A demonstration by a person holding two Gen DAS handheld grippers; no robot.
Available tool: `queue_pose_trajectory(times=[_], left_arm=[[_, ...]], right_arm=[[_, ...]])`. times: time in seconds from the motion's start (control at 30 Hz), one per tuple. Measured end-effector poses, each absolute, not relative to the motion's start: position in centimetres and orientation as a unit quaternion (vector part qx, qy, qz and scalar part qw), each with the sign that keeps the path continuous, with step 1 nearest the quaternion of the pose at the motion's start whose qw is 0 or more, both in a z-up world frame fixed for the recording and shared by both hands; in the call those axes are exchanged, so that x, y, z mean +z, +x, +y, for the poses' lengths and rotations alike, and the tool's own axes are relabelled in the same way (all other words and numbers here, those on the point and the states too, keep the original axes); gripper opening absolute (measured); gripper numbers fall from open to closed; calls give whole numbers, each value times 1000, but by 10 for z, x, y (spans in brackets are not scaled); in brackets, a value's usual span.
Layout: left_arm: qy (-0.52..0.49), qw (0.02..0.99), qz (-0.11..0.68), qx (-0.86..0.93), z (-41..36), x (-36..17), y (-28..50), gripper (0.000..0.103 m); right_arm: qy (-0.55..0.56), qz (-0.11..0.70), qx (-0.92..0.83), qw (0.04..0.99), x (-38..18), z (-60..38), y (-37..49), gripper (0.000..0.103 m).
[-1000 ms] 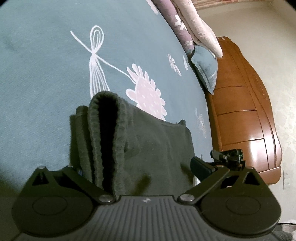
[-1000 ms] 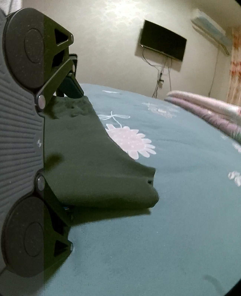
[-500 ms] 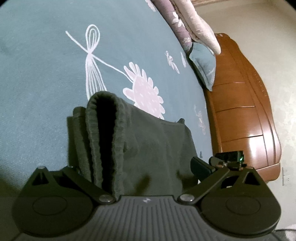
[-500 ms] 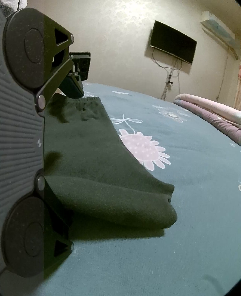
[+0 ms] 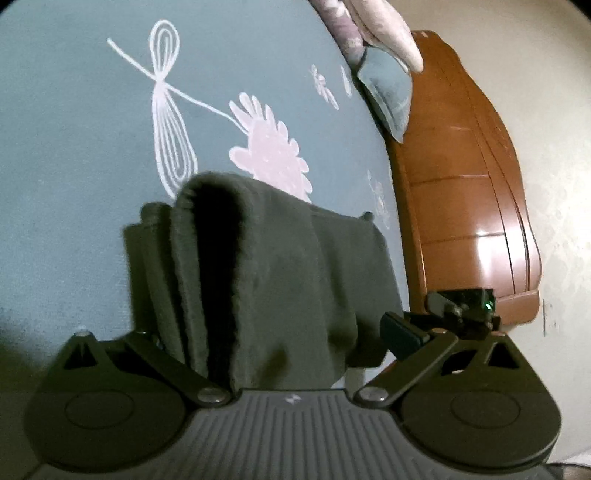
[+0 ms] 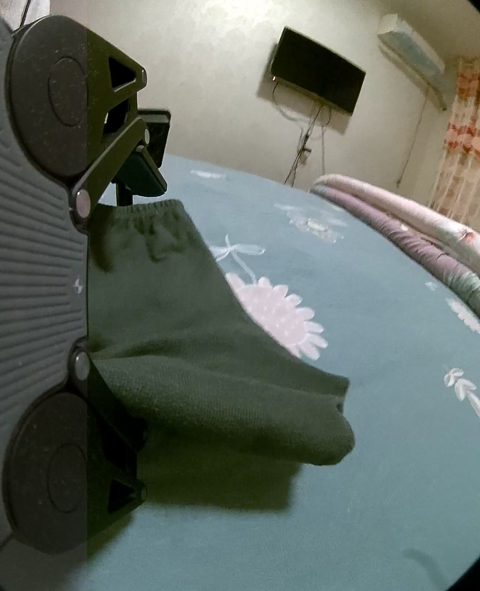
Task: Fold clothes
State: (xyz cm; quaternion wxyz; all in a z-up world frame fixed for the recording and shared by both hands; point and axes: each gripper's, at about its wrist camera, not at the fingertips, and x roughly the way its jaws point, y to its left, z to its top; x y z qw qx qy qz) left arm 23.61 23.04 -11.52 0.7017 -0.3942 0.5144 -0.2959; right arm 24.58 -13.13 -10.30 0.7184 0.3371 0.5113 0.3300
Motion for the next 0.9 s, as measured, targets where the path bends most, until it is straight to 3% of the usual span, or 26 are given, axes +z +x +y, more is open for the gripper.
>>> queue_pose_trajectory(times=[0.17,0.6,0.9], left_arm=[[-398,700,506,-309,229,-108,240,101],[-400,706,466,-352,218,-76,249,100],[-365,723,500,-307,215,-92,250,100]], right_arm=[[361,525,300,709,-122,-128,251,103],[371,504,325,709,-78,-132,238,103],[385,513,331,693,-104,-148,239,103]])
